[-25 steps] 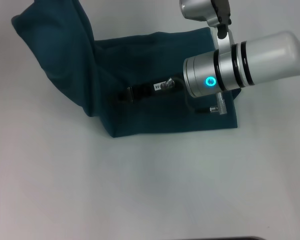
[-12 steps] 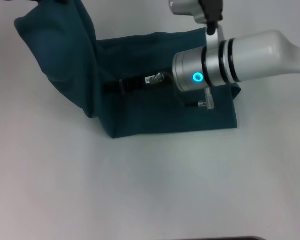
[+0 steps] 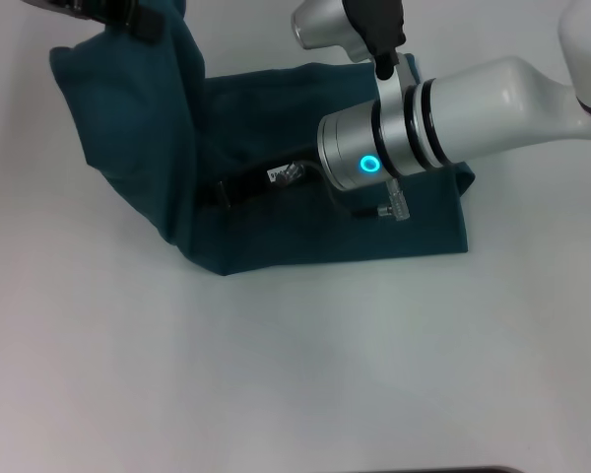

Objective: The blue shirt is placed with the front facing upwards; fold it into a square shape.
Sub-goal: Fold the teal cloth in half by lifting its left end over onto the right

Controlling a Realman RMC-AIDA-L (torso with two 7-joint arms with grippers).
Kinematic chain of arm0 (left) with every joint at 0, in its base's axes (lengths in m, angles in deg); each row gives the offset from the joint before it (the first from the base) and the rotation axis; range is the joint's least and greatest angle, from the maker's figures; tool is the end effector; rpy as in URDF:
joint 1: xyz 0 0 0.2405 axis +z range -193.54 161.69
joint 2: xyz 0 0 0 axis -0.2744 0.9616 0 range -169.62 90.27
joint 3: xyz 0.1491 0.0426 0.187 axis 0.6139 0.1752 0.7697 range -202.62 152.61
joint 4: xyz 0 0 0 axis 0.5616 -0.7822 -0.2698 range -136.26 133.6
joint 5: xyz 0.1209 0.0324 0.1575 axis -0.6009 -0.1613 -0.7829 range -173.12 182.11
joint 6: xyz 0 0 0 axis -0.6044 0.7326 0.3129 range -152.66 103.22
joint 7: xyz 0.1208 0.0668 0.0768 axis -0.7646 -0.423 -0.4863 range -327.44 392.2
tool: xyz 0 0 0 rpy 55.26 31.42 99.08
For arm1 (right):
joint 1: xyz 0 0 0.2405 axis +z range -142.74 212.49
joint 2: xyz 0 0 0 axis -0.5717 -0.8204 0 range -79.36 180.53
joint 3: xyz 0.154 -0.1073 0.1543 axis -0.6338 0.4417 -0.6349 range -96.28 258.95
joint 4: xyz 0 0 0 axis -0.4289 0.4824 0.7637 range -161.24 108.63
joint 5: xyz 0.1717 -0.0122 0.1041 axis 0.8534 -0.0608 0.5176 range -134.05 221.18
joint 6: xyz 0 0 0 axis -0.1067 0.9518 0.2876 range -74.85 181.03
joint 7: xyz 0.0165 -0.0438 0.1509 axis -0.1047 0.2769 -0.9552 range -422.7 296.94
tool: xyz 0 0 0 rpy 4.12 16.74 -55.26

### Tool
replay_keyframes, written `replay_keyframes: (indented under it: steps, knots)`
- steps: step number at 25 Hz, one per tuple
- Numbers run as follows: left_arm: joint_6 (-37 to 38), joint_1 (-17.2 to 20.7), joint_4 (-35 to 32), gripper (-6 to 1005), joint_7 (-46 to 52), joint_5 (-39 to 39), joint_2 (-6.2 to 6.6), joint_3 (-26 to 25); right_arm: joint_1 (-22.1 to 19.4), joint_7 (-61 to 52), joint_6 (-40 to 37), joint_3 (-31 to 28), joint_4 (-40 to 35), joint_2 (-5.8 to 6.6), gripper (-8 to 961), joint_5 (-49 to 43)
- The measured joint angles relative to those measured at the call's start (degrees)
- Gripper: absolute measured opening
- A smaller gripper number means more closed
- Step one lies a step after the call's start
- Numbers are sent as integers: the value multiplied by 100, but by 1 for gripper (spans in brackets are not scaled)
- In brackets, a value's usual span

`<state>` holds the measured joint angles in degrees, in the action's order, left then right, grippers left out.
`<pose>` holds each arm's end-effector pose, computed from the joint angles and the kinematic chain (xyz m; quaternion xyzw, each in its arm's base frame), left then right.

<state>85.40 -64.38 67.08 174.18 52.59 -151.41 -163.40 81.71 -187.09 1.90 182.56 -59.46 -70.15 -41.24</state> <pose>-0.1284 0.3698 0.0978 -0.9148 -0.3930 -0.0591 0.0723 0.1265 0.3488 -0.1413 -0.9104 0.3951 0.1172 0.0361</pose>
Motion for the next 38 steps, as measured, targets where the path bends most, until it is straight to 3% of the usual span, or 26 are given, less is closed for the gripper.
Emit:
replay_keyframes:
  steps: [6,11,16,20,24,31,38]
  knots:
    - [-64,-19,-11,68,45,-1,3,-32,-115,-35,-210,-19,-122,47,20,-4]
    - [-219,-22,0,70,201,-9,30,-65,-798,350,-1113,-577,-719,203,21,-172]
    - [-318,-142,6,71,319,-8,31,-65,-1513,1100,-2248,-1839,-796,422,21,-480]
    - [-297,-296,22,73,356,-2,-2,-36,-2104,1190,-2769,-2868,-831,609,22,-1387]
    - [-285,-431,19,74,360,53,-46,116,-2598,1189,-3097,-3906,-835,673,22,-2188]
    - [-552,-664,52,77,489,59,-341,670,-3002,1311,-3399,-4821,-803,655,23,-2812]
    - [-1232,-919,-48,79,658,-38,-661,1470,-2972,1356,-3513,-4968,-782,626,24,-2956]
